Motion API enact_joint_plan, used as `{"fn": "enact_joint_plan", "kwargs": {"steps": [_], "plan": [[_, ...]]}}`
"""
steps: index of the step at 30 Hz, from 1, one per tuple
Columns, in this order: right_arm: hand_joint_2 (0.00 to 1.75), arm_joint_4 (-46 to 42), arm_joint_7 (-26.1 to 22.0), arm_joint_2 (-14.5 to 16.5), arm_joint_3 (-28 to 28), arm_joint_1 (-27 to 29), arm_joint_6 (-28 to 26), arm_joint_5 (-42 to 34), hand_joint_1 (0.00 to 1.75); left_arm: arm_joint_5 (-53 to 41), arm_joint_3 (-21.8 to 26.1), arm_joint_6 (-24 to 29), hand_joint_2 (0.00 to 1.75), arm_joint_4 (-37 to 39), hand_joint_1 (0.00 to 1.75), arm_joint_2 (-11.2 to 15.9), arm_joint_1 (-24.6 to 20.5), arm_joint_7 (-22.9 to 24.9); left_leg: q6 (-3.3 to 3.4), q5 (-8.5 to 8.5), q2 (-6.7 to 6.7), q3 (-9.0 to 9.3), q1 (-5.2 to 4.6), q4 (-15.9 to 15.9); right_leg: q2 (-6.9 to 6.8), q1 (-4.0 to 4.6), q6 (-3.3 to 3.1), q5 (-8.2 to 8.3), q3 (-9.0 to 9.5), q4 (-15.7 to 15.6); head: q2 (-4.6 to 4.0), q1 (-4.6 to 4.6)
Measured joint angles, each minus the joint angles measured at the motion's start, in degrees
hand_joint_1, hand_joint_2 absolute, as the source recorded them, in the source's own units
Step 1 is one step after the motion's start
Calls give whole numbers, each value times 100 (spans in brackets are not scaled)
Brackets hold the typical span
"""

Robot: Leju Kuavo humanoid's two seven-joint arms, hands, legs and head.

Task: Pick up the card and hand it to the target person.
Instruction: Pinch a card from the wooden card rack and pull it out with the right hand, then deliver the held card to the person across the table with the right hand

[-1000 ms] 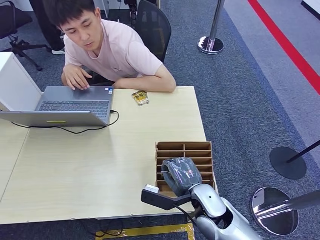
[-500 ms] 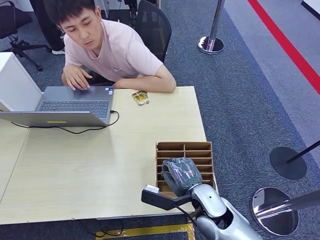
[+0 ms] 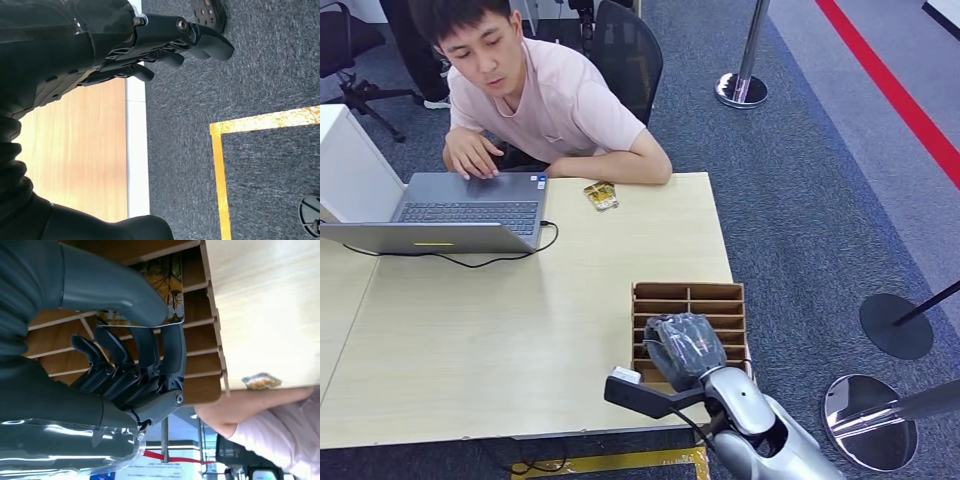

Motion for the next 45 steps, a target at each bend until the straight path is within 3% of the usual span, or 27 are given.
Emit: {"fn": "enact_joint_plan", "kwargs": {"steps": [4,6,13,22,26,34,45], "plan": [[175,-431,-831,69,-454,-13,-1072,-719,157,20,28,-11,175,0,0,-5,0,21,1,0,-1,-3,0,1,-1,0,0,0,-2,0,-1,1],[175,-795,-1116,157,-799,-62,-1295,-1021,157,27,45,-13,175,0,0,-10,-1,34,1,0,0,-1,0,1,0,0,0,0,-2,0,0,-1],[175,-1241,-1265,360,-1323,-143,-1087,-1366,157,28,86,-60,175,0,0,-19,-4,49,0,0,0,-2,0,1,0,0,0,0,-2,0,0,0],[175,-1375,-1249,463,-1452,-137,-963,-1202,157,23,95,-125,175,0,0,-22,-5,46,0,0,0,-2,0,1,0,0,0,0,-2,0,1,0],[175,-1302,-1529,484,-1427,-150,-976,-840,157,-48,94,-166,175,0,0,-23,-7,19,0,0,0,-4,0,0,0,0,0,0,-2,0,1,0],[175,511,-2239,860,-963,-673,-2158,169,157,-179,84,-209,175,0,0,-23,-37,-65,-5,6,1,-3,3,-1,0,2,-1,1,1,2,-1,0],[175,2871,-2160,1655,-699,-1886,-2580,396,157,-258,45,-243,175,0,0,-21,-43,-21,-8,11,0,-4,3,0,0,2,-2,3,-1,3,0,0]]}}
